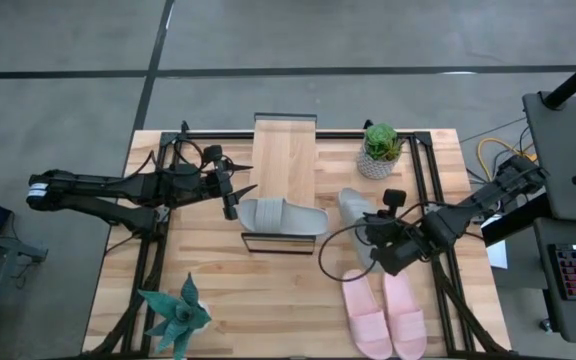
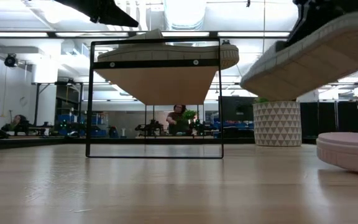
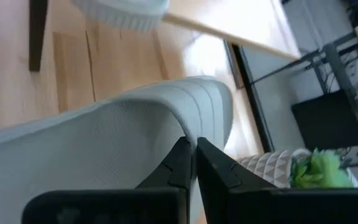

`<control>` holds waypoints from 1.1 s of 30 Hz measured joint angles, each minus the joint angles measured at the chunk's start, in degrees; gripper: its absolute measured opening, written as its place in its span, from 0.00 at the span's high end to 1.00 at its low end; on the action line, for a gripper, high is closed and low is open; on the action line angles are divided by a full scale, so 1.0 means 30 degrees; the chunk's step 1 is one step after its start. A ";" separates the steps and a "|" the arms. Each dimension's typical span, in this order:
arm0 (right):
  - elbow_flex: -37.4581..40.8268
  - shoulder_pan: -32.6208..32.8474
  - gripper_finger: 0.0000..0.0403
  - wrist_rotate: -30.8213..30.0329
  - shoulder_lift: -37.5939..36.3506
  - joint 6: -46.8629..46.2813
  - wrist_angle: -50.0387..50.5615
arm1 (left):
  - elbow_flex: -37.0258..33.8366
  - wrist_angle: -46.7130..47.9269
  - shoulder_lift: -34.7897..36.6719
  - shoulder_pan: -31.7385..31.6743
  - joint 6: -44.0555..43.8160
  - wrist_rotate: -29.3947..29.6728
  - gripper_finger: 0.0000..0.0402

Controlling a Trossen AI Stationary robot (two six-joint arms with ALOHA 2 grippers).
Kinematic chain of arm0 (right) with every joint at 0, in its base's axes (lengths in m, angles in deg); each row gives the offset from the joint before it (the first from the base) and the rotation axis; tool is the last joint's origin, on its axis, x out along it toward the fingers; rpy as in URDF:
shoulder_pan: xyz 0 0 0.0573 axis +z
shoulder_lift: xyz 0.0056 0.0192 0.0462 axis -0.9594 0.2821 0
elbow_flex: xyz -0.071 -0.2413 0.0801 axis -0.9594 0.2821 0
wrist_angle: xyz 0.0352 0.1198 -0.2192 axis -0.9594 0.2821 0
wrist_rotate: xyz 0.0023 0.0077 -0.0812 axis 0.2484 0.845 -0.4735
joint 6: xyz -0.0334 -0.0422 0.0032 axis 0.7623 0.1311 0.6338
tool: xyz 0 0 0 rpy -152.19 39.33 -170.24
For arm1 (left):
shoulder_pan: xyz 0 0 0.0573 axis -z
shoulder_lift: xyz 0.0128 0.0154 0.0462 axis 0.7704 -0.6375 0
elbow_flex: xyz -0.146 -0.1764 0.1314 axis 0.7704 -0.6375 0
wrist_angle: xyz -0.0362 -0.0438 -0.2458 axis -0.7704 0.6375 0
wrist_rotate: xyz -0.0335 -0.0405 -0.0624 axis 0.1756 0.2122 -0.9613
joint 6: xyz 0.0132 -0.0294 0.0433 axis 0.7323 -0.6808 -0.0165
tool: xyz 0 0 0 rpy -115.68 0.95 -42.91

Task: Pick and place slides into the shelf
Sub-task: Align the gray slide with the other gray slide on the shelf

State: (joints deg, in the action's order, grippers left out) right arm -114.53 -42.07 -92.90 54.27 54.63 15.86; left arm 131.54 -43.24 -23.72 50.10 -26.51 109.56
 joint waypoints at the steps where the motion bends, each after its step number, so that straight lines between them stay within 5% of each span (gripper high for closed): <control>1: -0.0104 0.0117 0.98 -0.0262 -0.0017 0.0114 0.0005 | 0.0000 0.0000 0.0000 0.0000 0.0000 0.0000 0.49; 20: -0.2176 0.0782 0.98 -0.3204 -0.0334 0.6801 -0.1685 | 0.0000 0.0000 0.0005 0.0000 -0.0175 0.0000 0.49; 33: -0.2844 0.0618 0.98 0.0026 -0.1487 1.7445 -0.6819 | 0.0000 -0.0020 0.0044 0.0000 -0.0175 0.0000 0.49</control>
State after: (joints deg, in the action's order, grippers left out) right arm -123.06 -40.22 -92.82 49.81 106.97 -4.60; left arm 131.54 -43.30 -23.59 50.10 -27.04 109.56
